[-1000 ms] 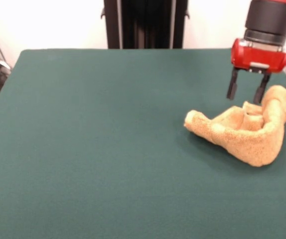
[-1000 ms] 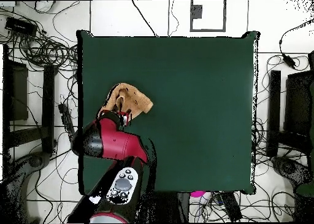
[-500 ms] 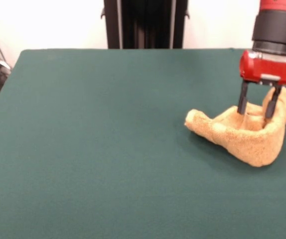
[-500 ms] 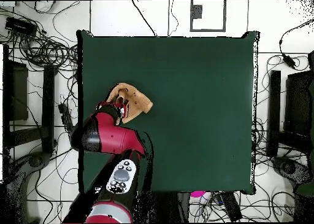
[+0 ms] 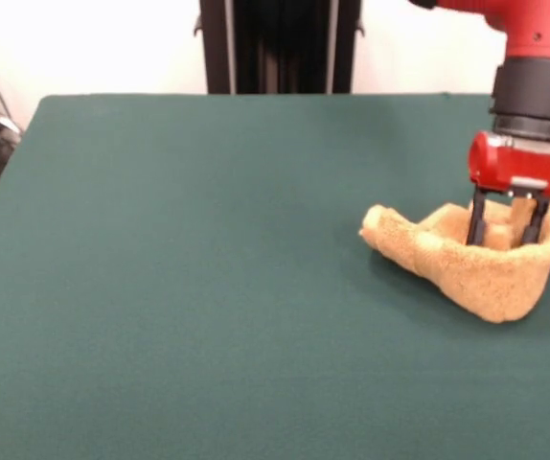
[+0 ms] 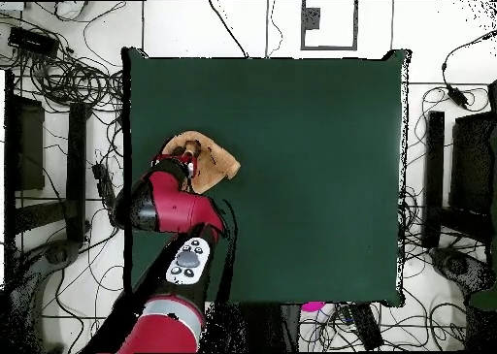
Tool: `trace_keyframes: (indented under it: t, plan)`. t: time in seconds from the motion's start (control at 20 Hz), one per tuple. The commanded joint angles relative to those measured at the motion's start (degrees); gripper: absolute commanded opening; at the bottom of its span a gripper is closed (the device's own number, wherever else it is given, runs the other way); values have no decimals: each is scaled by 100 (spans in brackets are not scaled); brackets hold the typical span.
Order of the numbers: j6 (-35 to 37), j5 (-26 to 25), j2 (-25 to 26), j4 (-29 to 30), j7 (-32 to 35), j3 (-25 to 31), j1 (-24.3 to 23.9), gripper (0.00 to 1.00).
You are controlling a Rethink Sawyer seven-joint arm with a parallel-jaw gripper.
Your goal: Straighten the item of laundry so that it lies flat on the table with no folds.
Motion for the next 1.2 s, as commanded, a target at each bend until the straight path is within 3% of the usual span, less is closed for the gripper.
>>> trace_keyframes:
  t: [0.05, 0.25, 0.35, 0.4, 0.75, 0.9, 1.0, 1.2]
  plan:
    - [429, 305, 363, -403, 889, -16, 293, 100]
    - [1224, 716, 382, -470, 1094, -801, 718, 100]
    - [1648, 735, 394, -580, 1139, -926, 746, 100]
    - [1860, 744, 399, -635, 1161, -988, 760, 0]
    - [3515, 600, 239, -763, 1609, -1647, 1066, 0]
    - [4276, 564, -169, -531, 2009, -1993, 1250, 0]
    - [4812, 362, -291, -586, 1991, -2466, 1425, 0]
    - [5042, 200, -542, -451, 1652, -2476, 1291, 0]
